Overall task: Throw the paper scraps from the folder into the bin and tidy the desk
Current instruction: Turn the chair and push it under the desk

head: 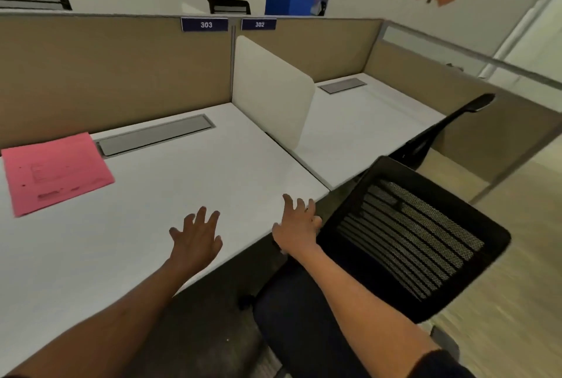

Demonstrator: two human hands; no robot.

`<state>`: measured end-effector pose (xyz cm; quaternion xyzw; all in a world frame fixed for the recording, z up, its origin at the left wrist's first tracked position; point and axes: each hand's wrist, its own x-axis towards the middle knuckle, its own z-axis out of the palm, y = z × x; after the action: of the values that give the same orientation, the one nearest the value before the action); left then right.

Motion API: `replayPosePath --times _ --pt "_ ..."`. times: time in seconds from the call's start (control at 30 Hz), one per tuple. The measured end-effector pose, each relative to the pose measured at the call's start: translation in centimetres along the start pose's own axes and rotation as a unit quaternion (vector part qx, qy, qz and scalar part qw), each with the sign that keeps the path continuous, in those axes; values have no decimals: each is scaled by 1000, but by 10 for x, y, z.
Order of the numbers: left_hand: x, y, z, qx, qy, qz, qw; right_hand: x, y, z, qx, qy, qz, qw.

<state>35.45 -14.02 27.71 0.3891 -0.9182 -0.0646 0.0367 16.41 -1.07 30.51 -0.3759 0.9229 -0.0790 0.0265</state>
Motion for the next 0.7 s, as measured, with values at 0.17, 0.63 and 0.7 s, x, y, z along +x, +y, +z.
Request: replayPosePath --times 0.17,0.63,0.7 --pt "-13 82 1 -32 -14 44 998 -29 116 -43 -26 29 62 997" --pt "6 329 60 -50 -56 104 992 56 436 -134 -72 -48 195 977" --pt "4 362 68 -44 -54 113 991 63 477 -128 -45 -69 182 980"
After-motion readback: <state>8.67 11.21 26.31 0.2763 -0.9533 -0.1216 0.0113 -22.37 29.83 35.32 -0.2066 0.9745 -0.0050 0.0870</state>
